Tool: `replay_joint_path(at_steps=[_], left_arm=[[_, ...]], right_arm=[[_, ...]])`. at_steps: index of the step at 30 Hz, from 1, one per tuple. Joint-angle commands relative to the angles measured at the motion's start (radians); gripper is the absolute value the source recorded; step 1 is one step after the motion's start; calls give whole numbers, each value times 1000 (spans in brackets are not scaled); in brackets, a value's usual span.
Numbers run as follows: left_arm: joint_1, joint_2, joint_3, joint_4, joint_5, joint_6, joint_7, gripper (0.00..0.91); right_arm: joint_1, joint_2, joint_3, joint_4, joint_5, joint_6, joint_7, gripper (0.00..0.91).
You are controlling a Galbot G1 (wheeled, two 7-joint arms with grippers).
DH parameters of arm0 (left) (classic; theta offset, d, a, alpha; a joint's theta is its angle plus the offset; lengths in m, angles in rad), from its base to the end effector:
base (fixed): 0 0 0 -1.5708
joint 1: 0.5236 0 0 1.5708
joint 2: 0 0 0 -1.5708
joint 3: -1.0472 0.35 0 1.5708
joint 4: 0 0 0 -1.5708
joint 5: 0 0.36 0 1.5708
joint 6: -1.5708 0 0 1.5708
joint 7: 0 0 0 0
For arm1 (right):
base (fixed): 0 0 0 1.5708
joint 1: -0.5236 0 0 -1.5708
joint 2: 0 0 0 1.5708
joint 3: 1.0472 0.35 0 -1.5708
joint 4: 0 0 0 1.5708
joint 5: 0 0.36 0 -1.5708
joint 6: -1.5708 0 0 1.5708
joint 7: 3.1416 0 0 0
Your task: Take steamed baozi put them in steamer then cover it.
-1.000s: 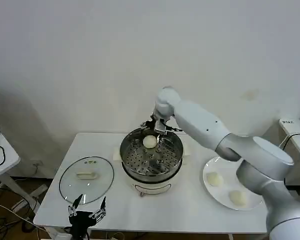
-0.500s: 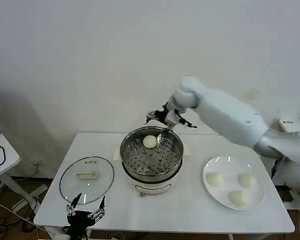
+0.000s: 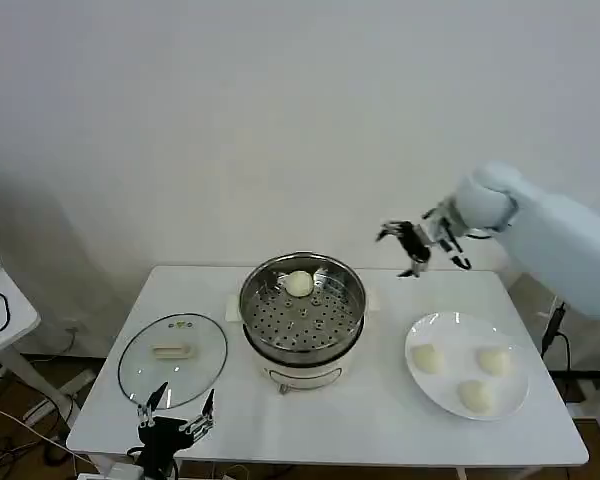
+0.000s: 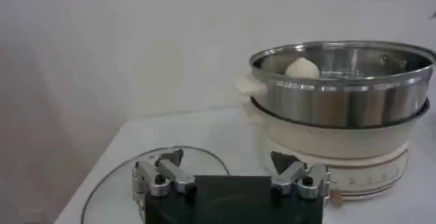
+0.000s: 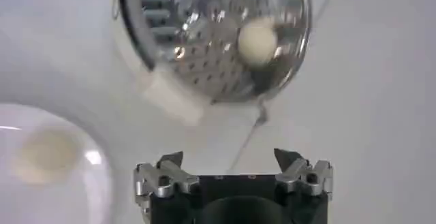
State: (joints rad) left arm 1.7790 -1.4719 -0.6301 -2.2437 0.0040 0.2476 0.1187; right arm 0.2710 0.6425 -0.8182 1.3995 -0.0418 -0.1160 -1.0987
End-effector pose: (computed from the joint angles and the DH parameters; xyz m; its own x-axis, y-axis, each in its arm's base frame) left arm 0.1267 0.0422 -0.2779 -0.9494 0.0609 0.3080 0.0999 0.9886 0.1123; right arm 0.5266 -0.1223 -0.0528 -0.3850 -0.2391 0.8914 -0.8623 -0.2509 -0.4398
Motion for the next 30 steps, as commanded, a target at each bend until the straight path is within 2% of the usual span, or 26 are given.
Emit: replay_joint_path(at_steps=[1, 6, 14, 20, 30], left_arm=[[-6, 2, 1, 2, -4, 1, 1, 907], [-9, 1, 0, 8, -3, 1, 2, 907], [-8, 7, -7, 9, -6, 2, 2, 907], [-11, 9, -10, 16, -7, 3, 3, 907], [-26, 6, -11, 35, -7, 4, 3, 907]], right_arm=[[-62, -106, -6, 39, 68, -303, -66, 907], [-133, -55, 28, 5, 54, -321, -126, 907], [-281, 40, 85, -63, 20, -337, -123, 907], [-317, 107, 96, -139, -26, -321, -122, 907], [-340, 121, 108, -180, -95, -287, -134, 907]])
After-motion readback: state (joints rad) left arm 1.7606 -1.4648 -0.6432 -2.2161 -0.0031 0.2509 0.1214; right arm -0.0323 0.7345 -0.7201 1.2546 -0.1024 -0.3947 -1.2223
